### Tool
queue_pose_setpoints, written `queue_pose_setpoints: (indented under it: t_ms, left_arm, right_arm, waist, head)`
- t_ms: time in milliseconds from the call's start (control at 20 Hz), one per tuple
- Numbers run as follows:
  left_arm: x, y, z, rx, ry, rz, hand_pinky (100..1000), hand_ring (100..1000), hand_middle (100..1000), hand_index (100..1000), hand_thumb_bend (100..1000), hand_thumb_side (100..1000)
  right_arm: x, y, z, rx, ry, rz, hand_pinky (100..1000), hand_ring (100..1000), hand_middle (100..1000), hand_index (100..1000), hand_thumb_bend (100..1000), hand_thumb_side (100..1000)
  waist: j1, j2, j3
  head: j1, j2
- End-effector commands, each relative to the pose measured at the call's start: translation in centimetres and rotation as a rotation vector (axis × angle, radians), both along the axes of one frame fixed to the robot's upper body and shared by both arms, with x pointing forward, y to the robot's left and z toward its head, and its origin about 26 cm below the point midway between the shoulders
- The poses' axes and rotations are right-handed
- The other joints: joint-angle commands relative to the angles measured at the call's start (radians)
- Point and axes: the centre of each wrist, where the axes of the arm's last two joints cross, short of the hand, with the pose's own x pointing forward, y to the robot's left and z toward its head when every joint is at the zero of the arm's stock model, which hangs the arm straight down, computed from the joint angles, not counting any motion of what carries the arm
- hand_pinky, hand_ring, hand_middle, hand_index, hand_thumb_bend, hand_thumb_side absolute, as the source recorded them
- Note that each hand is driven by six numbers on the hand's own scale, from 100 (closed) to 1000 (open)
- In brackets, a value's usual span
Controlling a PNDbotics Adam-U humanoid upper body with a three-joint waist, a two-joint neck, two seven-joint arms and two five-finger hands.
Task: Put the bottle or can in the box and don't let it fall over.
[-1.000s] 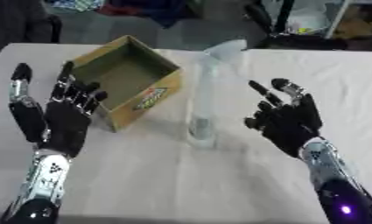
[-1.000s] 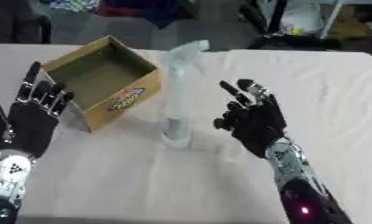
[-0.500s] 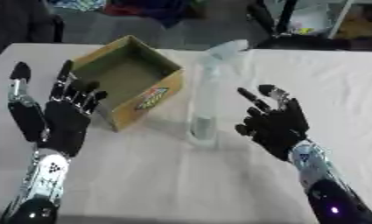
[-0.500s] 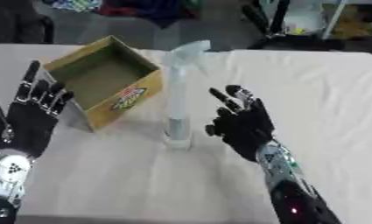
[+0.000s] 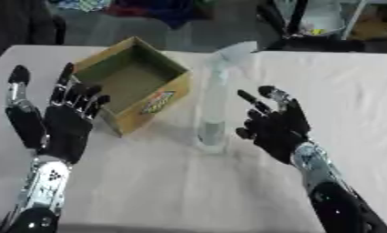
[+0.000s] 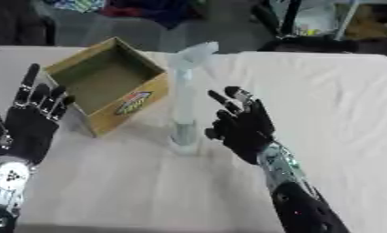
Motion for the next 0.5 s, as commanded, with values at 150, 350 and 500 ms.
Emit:
queue_pose_setpoints:
  t_ms: [150,350,500]
  left_arm:
    - [0.05,-0.16,0.77,-0.003,-0.026,-0.012,597,601,412,1000,372,835]
    - [0.05,-0.19,0.75,-0.003,-0.025,-0.014,597,601,412,1000,373,835]
    - [0.05,-0.22,0.75,-0.003,-0.024,-0.016,597,600,412,1000,372,835]
  right_arm:
    - [0.67,0.39,1.18,0.014,-0.032,-0.003,320,100,100,1000,100,577]
    - [0.89,0.68,1.48,0.019,-0.036,-0.001,321,100,100,1000,100,575]
    - [1.05,0.93,1.76,0.023,-0.042,0.001,322,100,100,1000,100,573]
  waist:
    - [0.005,-0.009,0.004]
    - [0.005,-0.009,0.006]
    - [0.005,-0.010,0.007]
  head:
    - [-0.004,-0.010]
    - [-0.006,-0.009]
    - [-0.008,-0.008]
